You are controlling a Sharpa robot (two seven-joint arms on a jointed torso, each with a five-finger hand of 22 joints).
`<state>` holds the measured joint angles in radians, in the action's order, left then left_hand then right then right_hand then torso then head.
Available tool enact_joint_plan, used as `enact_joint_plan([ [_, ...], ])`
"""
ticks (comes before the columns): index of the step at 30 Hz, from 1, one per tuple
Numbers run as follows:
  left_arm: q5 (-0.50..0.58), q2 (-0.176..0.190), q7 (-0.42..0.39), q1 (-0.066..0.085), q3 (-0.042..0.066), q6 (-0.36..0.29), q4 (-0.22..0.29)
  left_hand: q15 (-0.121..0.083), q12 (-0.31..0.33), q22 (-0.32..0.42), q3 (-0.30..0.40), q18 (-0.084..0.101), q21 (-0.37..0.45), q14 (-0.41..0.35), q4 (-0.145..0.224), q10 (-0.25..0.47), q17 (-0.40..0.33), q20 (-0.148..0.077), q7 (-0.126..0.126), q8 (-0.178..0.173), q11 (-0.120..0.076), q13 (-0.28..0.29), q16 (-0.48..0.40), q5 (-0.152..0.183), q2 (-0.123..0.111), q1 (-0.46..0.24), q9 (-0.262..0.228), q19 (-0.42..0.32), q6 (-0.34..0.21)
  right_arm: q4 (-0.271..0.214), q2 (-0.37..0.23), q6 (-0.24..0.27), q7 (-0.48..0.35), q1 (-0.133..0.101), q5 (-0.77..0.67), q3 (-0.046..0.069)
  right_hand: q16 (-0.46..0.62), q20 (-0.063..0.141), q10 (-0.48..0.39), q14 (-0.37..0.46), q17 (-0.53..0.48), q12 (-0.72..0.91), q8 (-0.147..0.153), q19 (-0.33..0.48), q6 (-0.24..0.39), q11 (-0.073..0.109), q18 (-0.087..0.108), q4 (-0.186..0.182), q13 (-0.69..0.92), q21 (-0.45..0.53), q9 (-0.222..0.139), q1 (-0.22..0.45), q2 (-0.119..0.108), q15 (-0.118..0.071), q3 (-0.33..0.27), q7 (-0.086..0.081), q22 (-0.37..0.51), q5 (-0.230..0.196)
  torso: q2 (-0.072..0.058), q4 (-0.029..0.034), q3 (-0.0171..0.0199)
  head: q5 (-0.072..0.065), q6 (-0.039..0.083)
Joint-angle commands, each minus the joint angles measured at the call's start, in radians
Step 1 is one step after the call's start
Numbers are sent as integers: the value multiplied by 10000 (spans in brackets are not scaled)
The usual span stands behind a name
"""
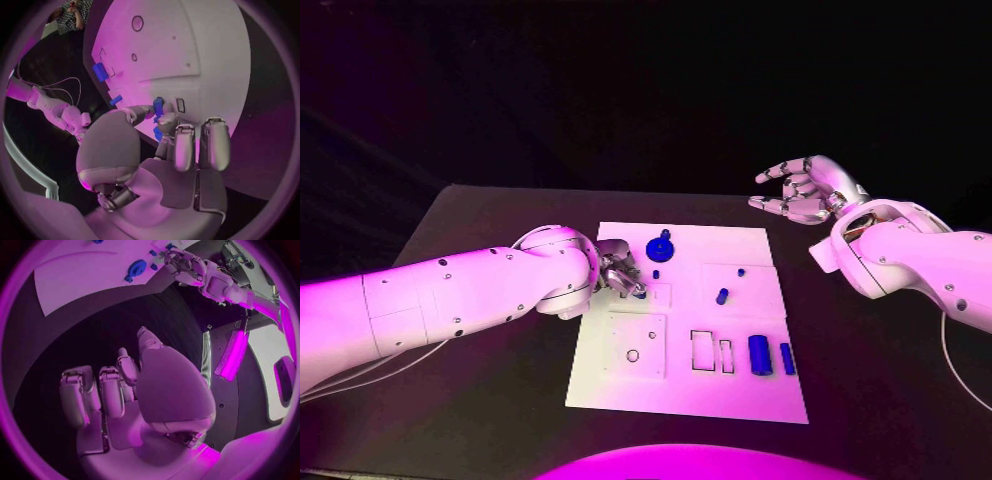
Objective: Assemble the parts on the task board
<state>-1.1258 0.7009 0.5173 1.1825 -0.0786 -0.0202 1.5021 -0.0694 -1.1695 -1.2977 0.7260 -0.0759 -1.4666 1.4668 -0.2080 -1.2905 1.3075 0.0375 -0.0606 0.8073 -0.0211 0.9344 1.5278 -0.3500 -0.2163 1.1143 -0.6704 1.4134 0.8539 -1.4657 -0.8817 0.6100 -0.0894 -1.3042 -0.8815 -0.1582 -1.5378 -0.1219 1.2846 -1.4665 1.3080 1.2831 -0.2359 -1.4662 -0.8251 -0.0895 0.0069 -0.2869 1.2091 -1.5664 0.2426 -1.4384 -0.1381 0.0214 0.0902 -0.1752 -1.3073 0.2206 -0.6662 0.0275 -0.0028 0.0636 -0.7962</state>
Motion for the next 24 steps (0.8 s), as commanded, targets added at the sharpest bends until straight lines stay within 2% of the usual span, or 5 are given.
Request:
enact_joint_plan([
  [1,-92,-20,3,-6,-7,281,30,-73,-52,-18,2202,195,-56,818,2238,-75,1763,-6,36,29,11,2,17,-51,41,48,-15,91,73,-4,8,-137,-87,8,-95,0,19,52,72,-840,1777,57,-42,-1045,-62,12,-69,-20,12,-44,-13,46,-26,-86,35,9,-2635,45,-4,-2,6,-8,-23],
  [12,213,-86,-29,-5,-8,504,35,-91,-230,-40,2049,199,-60,842,2126,-276,1851,-22,87,56,-21,266,63,-76,-29,-128,-61,100,178,-7,11,-133,-85,8,-95,-1,22,56,78,-839,1773,60,-43,-1045,-68,16,-69,-15,9,-44,-20,84,-27,-91,55,13,-2635,51,-8,1,19,-11,-47],
  [24,319,-203,-40,-3,-8,493,-112,-167,-349,-136,1639,218,-83,862,1860,-470,1926,-89,217,85,-118,452,106,-21,5,-379,-165,156,270,-17,9,-116,-86,8,-94,-1,22,56,78,-839,1773,60,-43,-1045,-68,16,-69,-15,9,-44,-20,84,-27,-91,55,13,-2635,51,-4,-10,12,1,-48],
])
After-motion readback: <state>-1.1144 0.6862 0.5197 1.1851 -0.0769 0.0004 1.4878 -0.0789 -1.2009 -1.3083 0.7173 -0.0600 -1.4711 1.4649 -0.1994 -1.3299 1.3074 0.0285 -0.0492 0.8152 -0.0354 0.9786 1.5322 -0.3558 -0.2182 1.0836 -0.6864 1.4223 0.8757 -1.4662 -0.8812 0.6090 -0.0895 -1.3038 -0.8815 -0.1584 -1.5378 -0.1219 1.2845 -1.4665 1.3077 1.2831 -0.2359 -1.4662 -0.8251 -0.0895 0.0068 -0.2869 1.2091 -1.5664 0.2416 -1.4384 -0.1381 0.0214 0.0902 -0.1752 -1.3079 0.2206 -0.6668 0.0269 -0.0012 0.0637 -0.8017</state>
